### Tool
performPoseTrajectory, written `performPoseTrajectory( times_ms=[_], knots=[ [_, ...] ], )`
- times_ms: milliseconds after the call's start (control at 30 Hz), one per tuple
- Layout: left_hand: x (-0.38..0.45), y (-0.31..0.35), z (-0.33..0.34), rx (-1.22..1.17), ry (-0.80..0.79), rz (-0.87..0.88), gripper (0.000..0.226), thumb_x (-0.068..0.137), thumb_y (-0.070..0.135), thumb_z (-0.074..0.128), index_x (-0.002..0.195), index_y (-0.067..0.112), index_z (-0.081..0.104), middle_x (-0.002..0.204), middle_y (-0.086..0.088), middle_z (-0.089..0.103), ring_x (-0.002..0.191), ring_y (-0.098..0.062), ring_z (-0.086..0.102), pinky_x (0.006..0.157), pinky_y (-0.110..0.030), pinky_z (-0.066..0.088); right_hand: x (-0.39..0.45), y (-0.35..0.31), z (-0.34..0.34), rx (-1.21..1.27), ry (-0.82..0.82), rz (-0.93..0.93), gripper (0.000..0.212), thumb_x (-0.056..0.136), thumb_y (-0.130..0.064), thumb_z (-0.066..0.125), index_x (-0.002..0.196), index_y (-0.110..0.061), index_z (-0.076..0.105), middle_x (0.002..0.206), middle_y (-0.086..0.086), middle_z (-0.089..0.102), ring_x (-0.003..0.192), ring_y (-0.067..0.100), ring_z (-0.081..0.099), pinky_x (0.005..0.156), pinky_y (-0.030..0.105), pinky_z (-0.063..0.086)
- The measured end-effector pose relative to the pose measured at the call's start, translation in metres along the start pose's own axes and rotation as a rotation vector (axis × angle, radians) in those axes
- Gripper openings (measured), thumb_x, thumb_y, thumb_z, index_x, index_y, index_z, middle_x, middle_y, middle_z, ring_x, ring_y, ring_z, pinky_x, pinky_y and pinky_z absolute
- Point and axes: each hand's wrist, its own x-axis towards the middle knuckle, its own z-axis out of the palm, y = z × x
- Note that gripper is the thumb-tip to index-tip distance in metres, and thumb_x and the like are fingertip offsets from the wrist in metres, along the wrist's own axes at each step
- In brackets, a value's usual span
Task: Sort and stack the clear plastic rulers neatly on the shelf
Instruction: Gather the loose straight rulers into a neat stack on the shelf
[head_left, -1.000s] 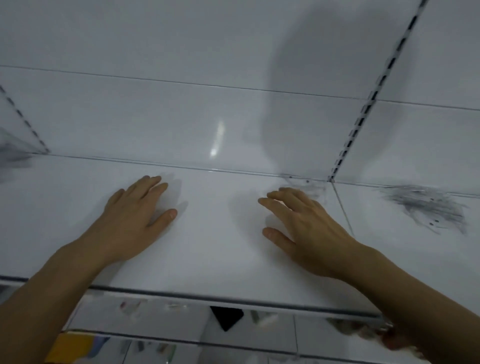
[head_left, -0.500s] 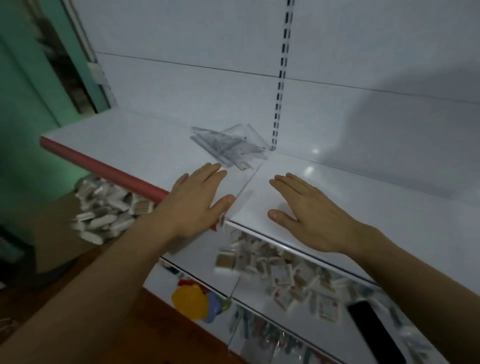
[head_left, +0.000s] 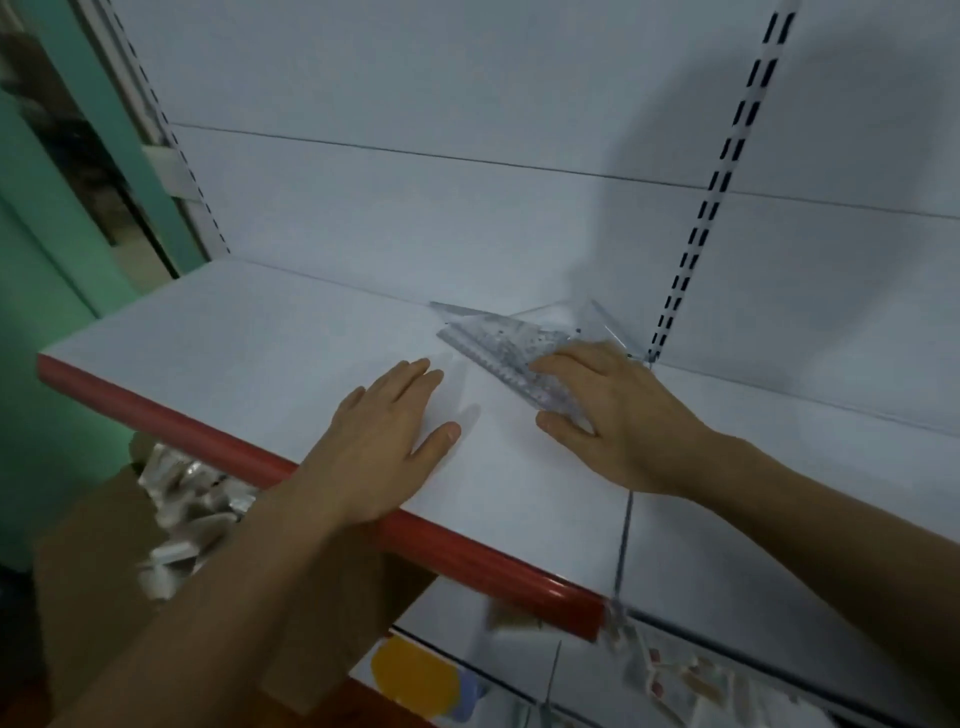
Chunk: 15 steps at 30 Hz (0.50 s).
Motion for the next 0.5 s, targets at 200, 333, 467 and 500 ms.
performPoseTrajectory(
  times_ms=[200, 333, 467, 500],
  knots=[
    [0.055, -0.037, 0.003, -0.082, 0.046, 0.135, 0.076, 0.094, 0.063, 0.029, 0.157, 0.022, 0.027, 0.164, 0.003, 0.024, 0.15, -0.012, 0.021, 0.122, -0.044, 0.025, 0.062, 0.001, 0.015, -0.16, -0.111, 0.248, 0.042, 0.091, -0.054, 0.051, 0.114, -0.021, 0.061, 0.117, 0.001, 0.065, 0.108, 0.03, 0.06, 0.094, 0.047, 0.051],
    [0.089, -0.039, -0.001, -0.122, 0.129, 0.344, 0.062, 0.098, 0.052, 0.039, 0.149, 0.018, 0.043, 0.151, 0.002, 0.043, 0.137, -0.013, 0.04, 0.113, -0.037, 0.038, 0.056, 0.002, 0.027, -0.136, 0.04, 0.229, 0.025, 0.089, -0.037, 0.043, 0.082, -0.02, 0.061, 0.084, -0.003, 0.066, 0.082, 0.027, 0.063, 0.074, 0.039, 0.053],
    [0.124, -0.033, -0.009, -0.254, 0.203, 0.488, 0.045, 0.098, 0.035, 0.048, 0.139, 0.018, 0.053, 0.133, 0.003, 0.054, 0.12, -0.015, 0.052, 0.101, -0.029, 0.043, 0.046, 0.002, 0.03, -0.038, 0.161, 0.264, 0.019, 0.092, -0.032, 0.064, 0.089, -0.016, 0.074, 0.094, 0.001, 0.075, 0.089, 0.026, 0.069, 0.075, 0.041, 0.056],
    [0.131, -0.031, -0.008, -0.279, 0.225, 0.514, 0.043, 0.097, 0.033, 0.048, 0.136, 0.016, 0.055, 0.13, 0.002, 0.056, 0.117, -0.015, 0.053, 0.1, -0.029, 0.043, 0.044, 0.0, 0.029, -0.003, 0.216, 0.294, 0.015, 0.089, -0.028, 0.07, 0.087, -0.015, 0.076, 0.093, 0.002, 0.076, 0.086, 0.026, 0.07, 0.073, 0.041, 0.057]
  ],
)
